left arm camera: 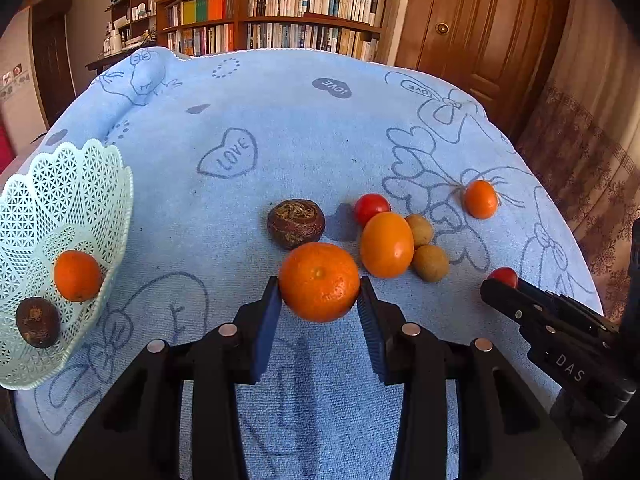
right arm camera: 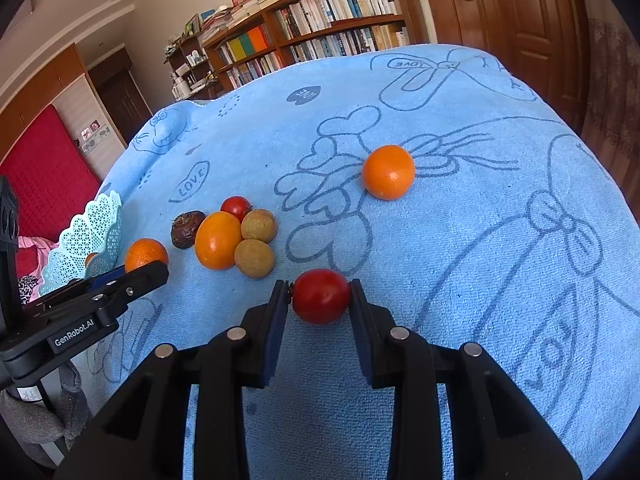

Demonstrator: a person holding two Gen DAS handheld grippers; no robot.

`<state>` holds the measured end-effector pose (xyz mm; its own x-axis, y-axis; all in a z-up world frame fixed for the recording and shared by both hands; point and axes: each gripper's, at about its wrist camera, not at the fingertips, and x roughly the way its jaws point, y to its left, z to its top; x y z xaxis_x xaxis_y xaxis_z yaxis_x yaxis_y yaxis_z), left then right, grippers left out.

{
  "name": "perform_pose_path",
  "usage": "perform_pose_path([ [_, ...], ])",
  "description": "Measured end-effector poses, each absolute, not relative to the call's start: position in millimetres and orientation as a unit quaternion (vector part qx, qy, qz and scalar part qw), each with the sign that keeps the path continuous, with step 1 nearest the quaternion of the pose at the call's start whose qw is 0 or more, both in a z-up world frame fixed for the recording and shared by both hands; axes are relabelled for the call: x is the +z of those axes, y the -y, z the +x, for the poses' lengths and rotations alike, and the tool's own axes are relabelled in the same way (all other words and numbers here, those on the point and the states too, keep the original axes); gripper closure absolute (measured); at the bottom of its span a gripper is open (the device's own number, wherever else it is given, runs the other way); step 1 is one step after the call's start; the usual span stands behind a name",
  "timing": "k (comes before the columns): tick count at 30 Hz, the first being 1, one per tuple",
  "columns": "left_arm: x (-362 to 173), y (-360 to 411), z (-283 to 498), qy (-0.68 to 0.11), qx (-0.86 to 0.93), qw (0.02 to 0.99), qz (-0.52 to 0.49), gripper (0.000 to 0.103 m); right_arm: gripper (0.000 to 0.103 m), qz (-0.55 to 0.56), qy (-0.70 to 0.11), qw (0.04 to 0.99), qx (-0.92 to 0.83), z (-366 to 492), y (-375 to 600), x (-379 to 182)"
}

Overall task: Organize fruits
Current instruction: 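Carry the tangerine into the basket and open the left tool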

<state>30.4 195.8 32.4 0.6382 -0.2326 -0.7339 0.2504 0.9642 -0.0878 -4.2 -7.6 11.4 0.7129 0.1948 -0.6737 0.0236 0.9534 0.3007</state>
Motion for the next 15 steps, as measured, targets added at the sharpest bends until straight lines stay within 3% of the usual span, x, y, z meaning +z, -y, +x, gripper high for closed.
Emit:
perform_pose_path([
  [15, 73.4, -243.7, 10.6, -0.341, -0.063, 0.938, 0.003, 0.063, 0.072, 0.144, -0.374, 0.915, 0.042, -6.5, 9.1, 13.1],
])
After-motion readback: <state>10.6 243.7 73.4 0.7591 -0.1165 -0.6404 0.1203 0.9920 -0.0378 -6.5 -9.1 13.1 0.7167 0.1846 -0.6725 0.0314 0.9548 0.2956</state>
